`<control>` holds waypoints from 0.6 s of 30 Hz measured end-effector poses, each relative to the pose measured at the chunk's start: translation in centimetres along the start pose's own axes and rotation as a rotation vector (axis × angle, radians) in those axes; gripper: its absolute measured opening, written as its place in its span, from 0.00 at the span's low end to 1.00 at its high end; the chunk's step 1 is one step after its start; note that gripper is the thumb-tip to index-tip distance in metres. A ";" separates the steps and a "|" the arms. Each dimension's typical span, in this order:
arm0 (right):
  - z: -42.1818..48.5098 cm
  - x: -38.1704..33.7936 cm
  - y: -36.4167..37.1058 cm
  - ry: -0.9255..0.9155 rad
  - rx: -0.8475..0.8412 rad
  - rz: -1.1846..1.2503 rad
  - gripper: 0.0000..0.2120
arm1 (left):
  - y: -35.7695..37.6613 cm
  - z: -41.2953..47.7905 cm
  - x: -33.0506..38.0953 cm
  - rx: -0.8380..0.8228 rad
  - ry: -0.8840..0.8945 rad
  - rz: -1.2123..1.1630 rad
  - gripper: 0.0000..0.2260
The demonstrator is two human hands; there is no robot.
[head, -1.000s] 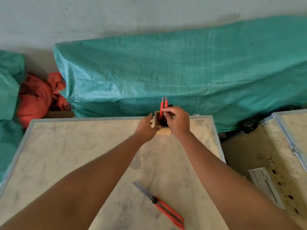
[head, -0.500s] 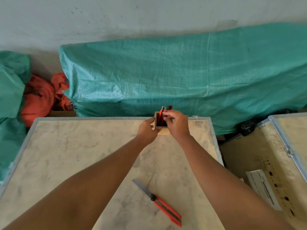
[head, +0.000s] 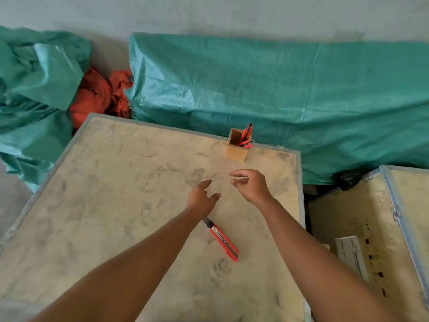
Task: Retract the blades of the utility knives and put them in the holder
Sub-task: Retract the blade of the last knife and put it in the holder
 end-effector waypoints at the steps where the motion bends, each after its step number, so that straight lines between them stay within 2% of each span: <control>1: -0.8 0.3 0.9 -0.008 -0.048 -0.003 0.11 | -0.1 -1.1 -1.6 0.027 -0.033 -0.012 0.29; 4: -3.2 0.9 3.6 -0.043 -0.195 -0.068 0.10 | 0.0 -4.4 -6.1 0.121 -0.094 -0.007 0.31; 8: -5.7 1.3 7.0 -0.126 -0.403 -0.172 0.14 | 1.6 -8.3 -10.7 0.189 -0.166 -0.007 0.34; 11: -7.0 1.2 9.0 -0.190 -0.527 -0.223 0.17 | 3.6 -10.2 -12.3 0.190 -0.203 -0.037 0.31; 14: -7.5 0.8 10.2 -0.241 -0.570 -0.278 0.20 | 5.3 -11.0 -12.5 0.194 -0.168 -0.111 0.24; 18: -7.2 0.4 11.0 -0.294 -0.552 -0.332 0.18 | 6.0 -11.1 -13.0 0.245 -0.147 -0.192 0.21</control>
Point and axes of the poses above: each hand's wrist, its own z-axis towards the middle knuckle, its own y-axis out of the palm, x = y × z, the point moved 4 cm from there along z, towards the middle knuckle, and after that the axes turned 15 degrees about -z, right-handed, at the moved point
